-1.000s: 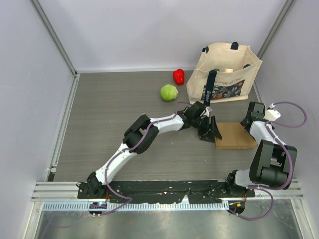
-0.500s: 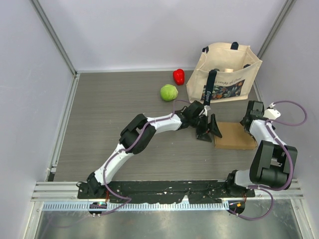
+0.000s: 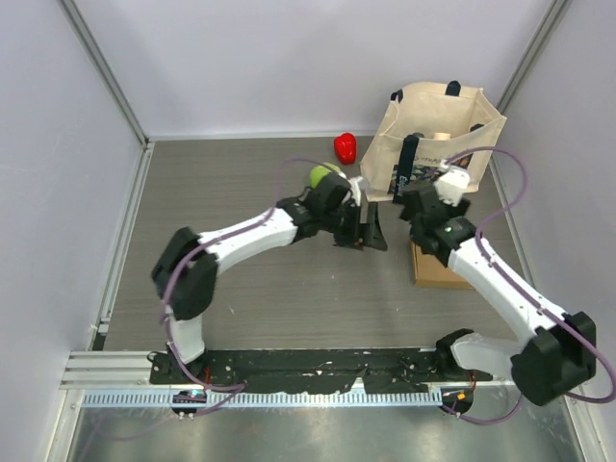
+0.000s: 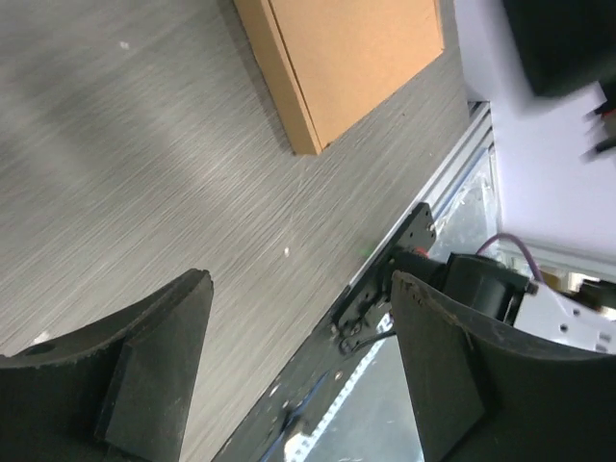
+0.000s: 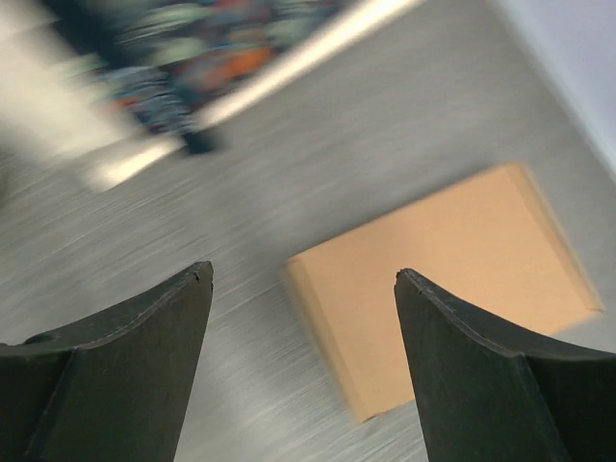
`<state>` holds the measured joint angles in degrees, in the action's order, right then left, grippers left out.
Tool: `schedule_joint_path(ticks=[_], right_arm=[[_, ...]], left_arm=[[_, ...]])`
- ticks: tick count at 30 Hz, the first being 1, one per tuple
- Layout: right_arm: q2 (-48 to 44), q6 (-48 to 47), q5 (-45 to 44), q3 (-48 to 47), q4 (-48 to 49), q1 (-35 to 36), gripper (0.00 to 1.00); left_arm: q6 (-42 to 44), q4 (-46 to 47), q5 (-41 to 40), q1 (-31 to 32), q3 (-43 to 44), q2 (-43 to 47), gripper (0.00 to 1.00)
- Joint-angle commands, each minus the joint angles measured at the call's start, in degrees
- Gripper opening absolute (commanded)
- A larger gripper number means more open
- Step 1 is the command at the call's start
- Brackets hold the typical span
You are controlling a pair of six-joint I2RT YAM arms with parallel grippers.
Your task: Fold the paper box
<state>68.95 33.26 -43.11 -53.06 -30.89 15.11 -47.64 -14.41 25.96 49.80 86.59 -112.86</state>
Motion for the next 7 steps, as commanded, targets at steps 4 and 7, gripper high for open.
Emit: schedule_joint_path(ticks=[4, 7], right_arm=[[-9.8, 0.8, -6.9, -3.9, 1.7, 27.0, 0.83], [-14.9, -0.8, -8.4, -8.2, 0.2, 32.2, 0.84]], left_arm=[[19.2, -11.3, -18.8, -3.2, -10.3, 29.5, 0.79], [24.5, -16.9, -25.1, -3.4, -10.2, 41.8, 0.80]])
